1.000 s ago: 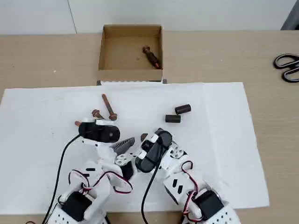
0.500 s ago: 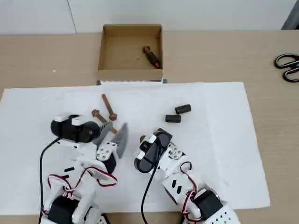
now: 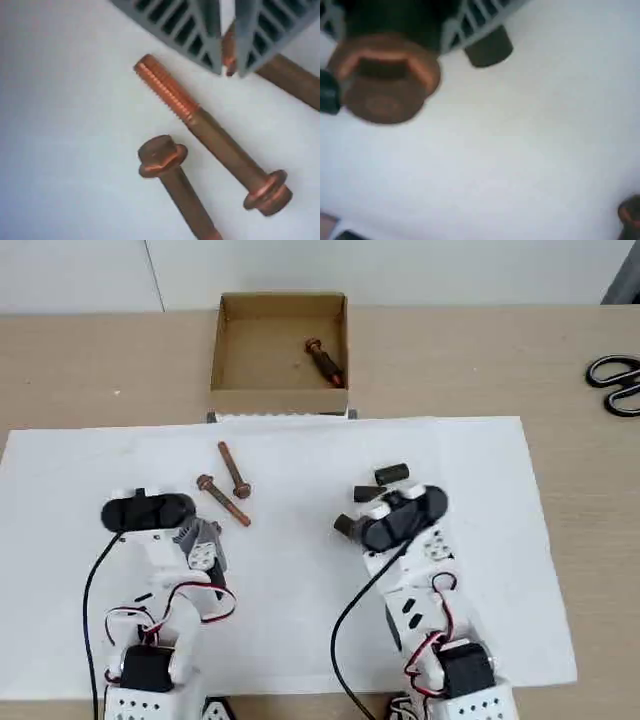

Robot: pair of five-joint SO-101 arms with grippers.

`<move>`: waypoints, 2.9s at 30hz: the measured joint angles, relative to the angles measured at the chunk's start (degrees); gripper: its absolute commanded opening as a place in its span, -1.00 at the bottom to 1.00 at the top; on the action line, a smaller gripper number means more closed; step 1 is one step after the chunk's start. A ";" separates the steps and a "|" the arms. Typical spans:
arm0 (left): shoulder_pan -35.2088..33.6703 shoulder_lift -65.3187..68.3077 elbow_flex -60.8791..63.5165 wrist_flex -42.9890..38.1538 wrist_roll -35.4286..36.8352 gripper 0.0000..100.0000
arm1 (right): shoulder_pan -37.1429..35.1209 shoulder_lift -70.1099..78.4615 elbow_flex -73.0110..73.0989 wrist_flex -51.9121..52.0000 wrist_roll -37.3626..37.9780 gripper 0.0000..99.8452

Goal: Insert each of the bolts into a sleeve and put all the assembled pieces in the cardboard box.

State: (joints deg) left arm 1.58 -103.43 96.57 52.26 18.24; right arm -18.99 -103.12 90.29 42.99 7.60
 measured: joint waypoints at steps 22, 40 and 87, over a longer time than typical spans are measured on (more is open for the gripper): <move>1.85 0.00 0.26 0.88 -29.54 -0.99 | 0.70 84.66 -70.59 -13.10 1.49 -0.99; 1.85 0.00 0.26 0.88 -29.54 -0.99 | -1.93 144.53 -120.26 -13.19 31.47 -0.80; -3.25 0.00 0.26 0.09 -26.55 -0.98 | -1.85 124.84 -130.29 52.48 8.44 -0.97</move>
State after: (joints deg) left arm -1.67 -103.43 96.84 52.35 -8.31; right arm -20.84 21.71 -40.00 95.47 16.04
